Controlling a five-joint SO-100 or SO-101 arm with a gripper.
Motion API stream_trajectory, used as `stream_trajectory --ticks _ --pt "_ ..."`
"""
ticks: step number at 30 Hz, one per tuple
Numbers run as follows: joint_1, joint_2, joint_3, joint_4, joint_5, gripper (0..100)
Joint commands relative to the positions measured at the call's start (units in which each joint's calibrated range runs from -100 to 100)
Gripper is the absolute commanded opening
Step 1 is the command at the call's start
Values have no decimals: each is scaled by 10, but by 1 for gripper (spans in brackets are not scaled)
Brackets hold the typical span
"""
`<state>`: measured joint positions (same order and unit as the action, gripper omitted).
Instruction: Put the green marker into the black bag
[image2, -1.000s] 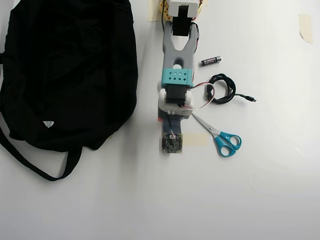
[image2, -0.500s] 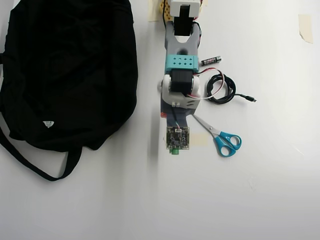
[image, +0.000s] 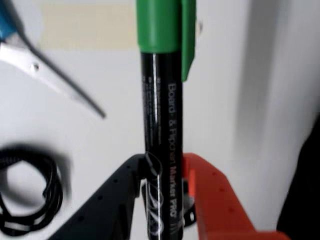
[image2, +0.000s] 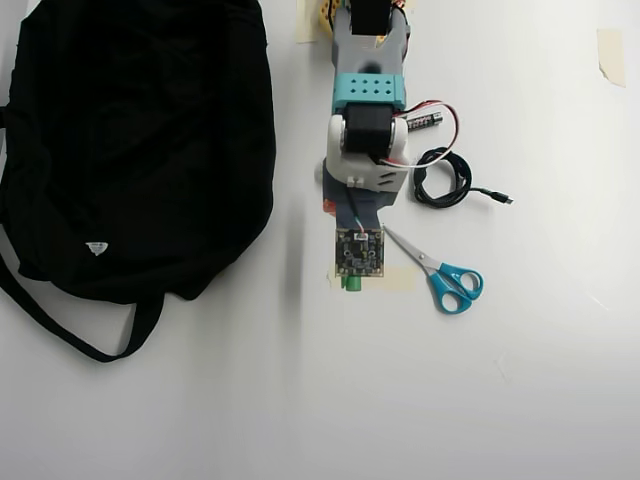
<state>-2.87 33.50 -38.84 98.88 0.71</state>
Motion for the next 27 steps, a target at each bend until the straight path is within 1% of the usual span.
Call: stream_trajectory --ticks 1,13,18,23,27 --pt "2 -111 79 7 -8 2" --pt "17 -307 292 7 -44 2" --pt "40 -380 374 6 -63 2" --pt "62 -436 410 4 -80 2" --pt "106 -448 414 3 -87 2"
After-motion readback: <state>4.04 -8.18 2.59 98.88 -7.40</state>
